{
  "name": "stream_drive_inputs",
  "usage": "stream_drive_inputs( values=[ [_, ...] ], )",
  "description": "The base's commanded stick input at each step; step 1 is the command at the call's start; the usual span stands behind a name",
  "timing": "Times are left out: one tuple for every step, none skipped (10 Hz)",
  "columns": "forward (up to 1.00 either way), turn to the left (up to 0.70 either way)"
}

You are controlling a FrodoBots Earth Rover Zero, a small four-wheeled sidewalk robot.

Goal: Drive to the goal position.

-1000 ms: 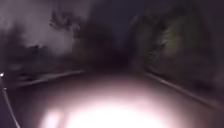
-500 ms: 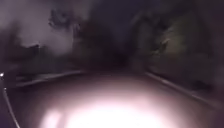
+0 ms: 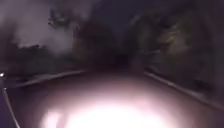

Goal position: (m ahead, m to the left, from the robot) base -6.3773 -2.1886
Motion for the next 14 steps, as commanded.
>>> stream_drive_inputs(
  values=[
    [0.5, 0.0],
    [0.5, 0.0],
    [0.5, 0.0],
    [0.5, 0.0],
    [0.5, 0.0],
    [0.5, 0.02],
    [0.5, 0.07],
    [0.5, 0.12],
    [0.5, 0.02],
    [0.5, 0.02],
    [0.5, 0.06],
    [0.5, 0.12],
    [0.5, 0.15],
    [0.5, 0.1]
  ],
)
